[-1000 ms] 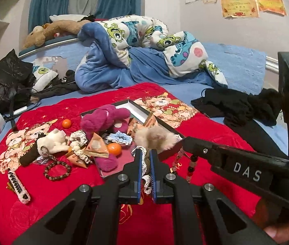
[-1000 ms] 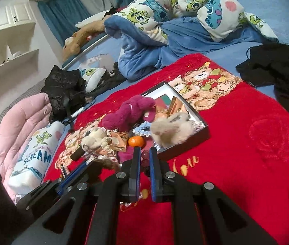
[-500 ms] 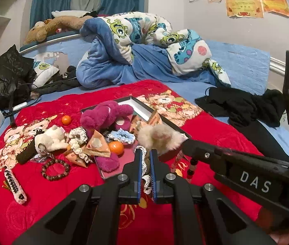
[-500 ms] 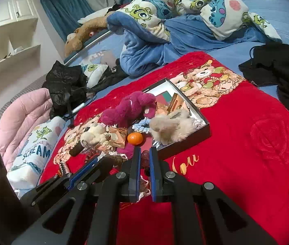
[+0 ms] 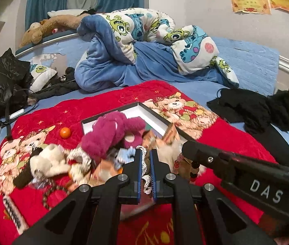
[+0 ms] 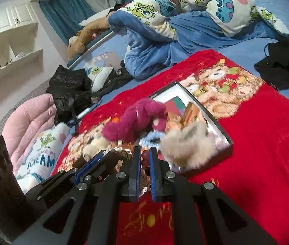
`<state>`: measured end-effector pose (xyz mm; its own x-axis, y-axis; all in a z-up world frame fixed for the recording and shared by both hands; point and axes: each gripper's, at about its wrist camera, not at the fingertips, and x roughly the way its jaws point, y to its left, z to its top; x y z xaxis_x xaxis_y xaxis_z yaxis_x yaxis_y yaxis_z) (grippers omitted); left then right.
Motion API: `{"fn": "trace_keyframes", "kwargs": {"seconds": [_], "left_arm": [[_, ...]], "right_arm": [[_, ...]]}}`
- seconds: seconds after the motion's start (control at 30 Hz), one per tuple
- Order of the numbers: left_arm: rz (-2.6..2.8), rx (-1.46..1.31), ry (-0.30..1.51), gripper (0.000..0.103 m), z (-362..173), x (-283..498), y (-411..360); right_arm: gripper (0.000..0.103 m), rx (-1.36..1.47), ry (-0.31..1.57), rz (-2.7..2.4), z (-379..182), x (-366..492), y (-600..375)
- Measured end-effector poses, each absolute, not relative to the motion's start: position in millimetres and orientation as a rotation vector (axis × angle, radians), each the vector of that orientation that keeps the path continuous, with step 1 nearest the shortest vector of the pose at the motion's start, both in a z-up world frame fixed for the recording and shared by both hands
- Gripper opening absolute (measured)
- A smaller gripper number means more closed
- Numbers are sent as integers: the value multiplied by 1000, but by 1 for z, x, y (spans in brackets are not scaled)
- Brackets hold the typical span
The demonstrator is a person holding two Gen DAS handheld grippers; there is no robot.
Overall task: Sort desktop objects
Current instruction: 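Carry the lace bracelet with the left gripper while the right gripper carries the beaded bracelet toward the box, then lower both grippers over the black box and open them to release the bracelets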
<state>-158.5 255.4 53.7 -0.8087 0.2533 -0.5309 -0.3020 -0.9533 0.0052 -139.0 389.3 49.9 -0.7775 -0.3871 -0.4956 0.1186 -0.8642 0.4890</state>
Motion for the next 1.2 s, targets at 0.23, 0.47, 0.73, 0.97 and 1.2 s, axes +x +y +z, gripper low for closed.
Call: {"fn": "trace_keyframes", "kwargs": {"seconds": [0.23, 0.47, 0.73, 0.97, 1.2], "left_arm": [[2737, -838, 161, 8, 26, -190, 259], [2742, -910, 153, 8, -7, -196, 251], [2738, -943, 130, 8, -22, -196, 251], [2764, -939, 160, 8, -22, -193, 254], [2768, -965, 162, 15, -22, -194, 254]], "right_arm": [[9, 889, -660, -2626, 47, -183, 386], [9, 1009, -685, -2614, 12, -199, 380], [9, 1122, -638, -2630, -15, -197, 371], [10, 1138, -643, -2625, -15, -194, 371], [12, 1131, -625, -2641, -10, -193, 368]]}}
